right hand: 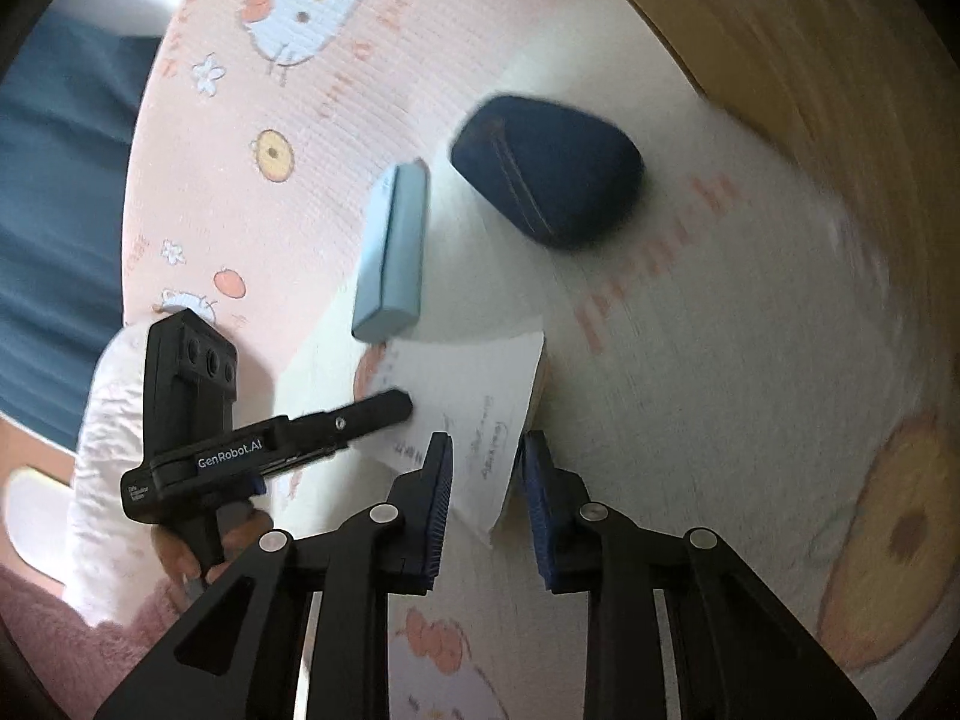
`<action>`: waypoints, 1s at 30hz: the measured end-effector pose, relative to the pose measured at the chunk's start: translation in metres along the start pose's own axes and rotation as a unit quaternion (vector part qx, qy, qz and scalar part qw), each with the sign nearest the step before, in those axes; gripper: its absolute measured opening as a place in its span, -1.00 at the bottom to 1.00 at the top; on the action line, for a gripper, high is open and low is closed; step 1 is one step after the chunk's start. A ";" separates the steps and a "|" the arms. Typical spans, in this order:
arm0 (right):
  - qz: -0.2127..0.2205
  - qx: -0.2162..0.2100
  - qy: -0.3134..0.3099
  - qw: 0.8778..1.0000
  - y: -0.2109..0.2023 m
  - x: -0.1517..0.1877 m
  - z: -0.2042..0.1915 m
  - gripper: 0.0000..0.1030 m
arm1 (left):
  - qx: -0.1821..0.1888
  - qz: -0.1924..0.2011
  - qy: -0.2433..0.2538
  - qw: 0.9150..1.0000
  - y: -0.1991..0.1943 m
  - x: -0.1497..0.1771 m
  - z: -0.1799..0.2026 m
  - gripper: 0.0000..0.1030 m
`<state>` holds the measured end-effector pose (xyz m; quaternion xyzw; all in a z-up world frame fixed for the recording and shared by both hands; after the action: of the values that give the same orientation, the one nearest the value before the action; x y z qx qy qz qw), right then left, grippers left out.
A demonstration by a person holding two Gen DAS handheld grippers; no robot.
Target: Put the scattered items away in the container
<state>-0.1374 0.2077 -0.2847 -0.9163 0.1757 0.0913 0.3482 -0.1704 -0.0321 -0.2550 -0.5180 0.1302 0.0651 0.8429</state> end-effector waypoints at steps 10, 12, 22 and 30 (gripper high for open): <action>0.039 0.088 -0.138 0.986 0.010 -0.002 -0.020 -0.57 | -0.047 0.005 0.056 0.997 0.001 -0.001 0.012 -0.29; 0.045 0.108 -0.169 0.979 0.013 -0.002 -0.024 -0.57 | -0.054 0.003 0.062 0.997 0.002 -0.001 0.014 -0.29; 0.048 0.123 -0.210 0.969 0.010 -0.006 -0.047 -0.68 | -0.133 0.048 0.120 0.983 -0.009 -0.002 0.042 -0.31; 0.106 0.087 -0.185 0.973 -0.032 -0.030 -0.073 -0.71 | -0.050 0.092 0.082 0.991 -0.057 -0.036 0.048 -0.41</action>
<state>-0.1490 0.1887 -0.2028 -0.8260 0.2116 0.2795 0.4414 -0.1841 -0.0144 -0.1756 -0.5492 0.2428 0.1063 0.7925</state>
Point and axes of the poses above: each gripper's, at about its wrist camera, not at the fingertips, and y roughly the way its jaws point, z to its right, x to its underside, the point moved 4 cm from there along y, roughly the way its jaws point, and after that the axes turned 3 degrees about z, right-handed, at the moved point
